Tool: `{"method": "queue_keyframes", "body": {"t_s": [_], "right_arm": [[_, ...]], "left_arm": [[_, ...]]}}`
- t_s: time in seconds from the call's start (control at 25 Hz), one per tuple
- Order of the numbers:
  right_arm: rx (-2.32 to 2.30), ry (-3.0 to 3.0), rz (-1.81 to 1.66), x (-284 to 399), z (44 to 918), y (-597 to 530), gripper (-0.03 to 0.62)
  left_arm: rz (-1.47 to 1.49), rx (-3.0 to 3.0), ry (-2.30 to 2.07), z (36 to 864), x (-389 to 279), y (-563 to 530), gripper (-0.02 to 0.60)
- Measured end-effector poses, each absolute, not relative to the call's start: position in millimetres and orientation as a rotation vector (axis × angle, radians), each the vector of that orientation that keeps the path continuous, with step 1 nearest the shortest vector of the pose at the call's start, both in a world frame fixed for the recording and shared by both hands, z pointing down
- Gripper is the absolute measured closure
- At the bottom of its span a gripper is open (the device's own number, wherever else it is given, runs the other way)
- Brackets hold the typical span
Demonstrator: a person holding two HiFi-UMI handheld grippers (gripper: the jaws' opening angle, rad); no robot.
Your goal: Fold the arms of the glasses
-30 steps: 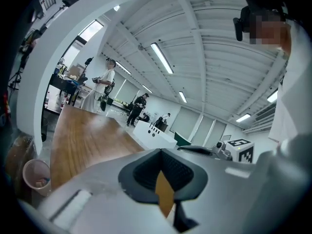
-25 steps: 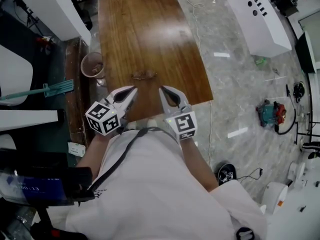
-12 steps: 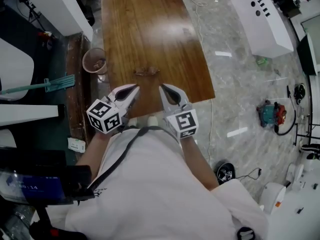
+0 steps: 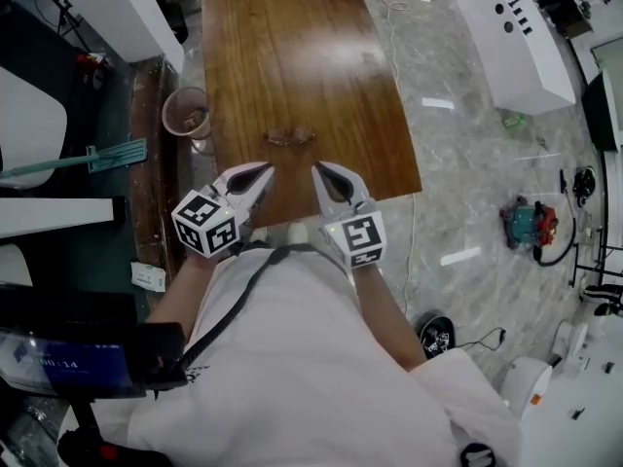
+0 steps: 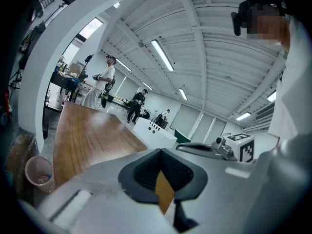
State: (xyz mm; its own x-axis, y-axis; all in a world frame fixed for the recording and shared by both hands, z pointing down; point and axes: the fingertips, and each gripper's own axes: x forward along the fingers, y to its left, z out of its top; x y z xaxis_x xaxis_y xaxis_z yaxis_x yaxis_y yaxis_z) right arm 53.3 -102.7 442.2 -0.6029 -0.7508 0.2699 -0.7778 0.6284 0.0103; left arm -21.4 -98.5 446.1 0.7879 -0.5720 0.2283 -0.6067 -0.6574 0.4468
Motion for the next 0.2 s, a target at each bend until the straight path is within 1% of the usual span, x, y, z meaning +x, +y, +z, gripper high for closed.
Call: {"method": "queue_keyframes", "body": {"t_s": [0.2], "right_arm": [[1.226,-2.591,0.129,45.7,442.8,-113.9,0.586]], "left_arm": [[0.089,2.464,-0.880,446.7,-22.4,-108.0,0.577]]}}
